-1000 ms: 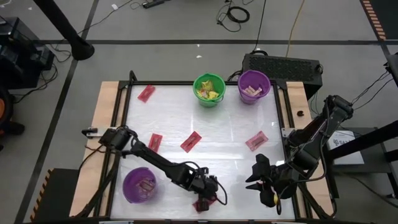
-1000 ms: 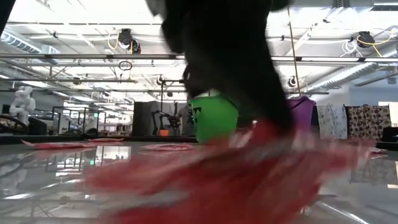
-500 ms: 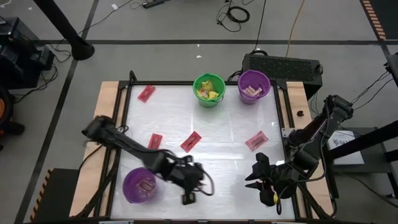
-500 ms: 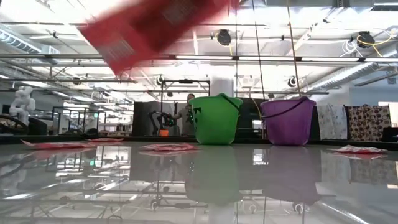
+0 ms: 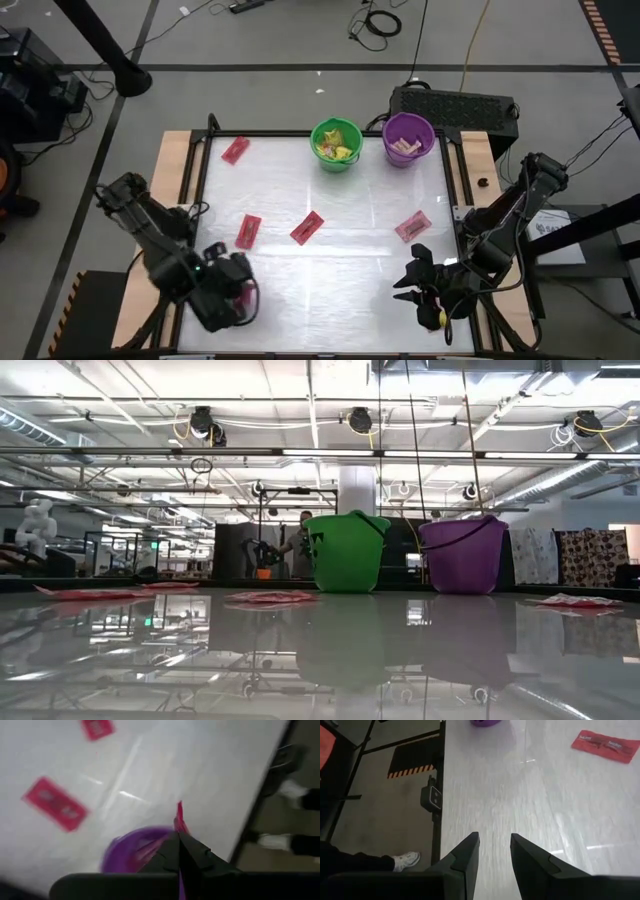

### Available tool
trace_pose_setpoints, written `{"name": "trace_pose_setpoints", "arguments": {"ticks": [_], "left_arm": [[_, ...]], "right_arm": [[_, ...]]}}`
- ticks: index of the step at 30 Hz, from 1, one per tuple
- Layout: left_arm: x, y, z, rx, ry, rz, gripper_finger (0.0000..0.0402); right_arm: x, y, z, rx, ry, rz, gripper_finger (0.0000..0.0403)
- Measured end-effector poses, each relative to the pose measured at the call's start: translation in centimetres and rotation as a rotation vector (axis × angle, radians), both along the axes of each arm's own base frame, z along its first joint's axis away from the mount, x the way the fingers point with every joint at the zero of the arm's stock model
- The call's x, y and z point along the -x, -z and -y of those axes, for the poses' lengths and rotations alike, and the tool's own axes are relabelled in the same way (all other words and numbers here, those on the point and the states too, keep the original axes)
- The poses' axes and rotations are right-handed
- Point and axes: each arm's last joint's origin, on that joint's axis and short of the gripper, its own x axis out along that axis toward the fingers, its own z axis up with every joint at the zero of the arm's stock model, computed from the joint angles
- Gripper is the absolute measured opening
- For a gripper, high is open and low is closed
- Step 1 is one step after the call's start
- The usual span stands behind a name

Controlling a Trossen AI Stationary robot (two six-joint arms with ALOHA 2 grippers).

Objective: Sort candy by brand, put in halloween buckets
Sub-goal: Put the red candy into the bottom violet bucket

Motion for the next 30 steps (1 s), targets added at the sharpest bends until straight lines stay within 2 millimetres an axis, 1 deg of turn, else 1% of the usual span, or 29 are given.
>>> {"name": "trace_pose_setpoints", "arguments": {"ticks": [2, 4, 15, 30], "left_arm": [[0.9, 0.3, 0.1, -0.048, -0.015, -0.023, 0.0000], [1.2, 1.0, 0.1, -0.076, -0.024, -0.043, 0.0000], [1.1, 3.3, 0.4, -0.064, -0.018, -0.104, 0.0000], [0.9, 3.3, 0.5, -0.040, -0.019, -0.095, 0.0009]], "right_arm": [[0.0, 0.0, 0.0, -0.006, 0.006, -0.001, 0.0105], [0.0, 0.0, 0.0, -0.006, 0.008, 0.000, 0.0105], [0.0, 0.0, 0.0, -0.011, 0.011, -0.001, 0.0105], [0.0, 0.0, 0.0, -0.014, 0.014, -0.002, 0.0105]]}}
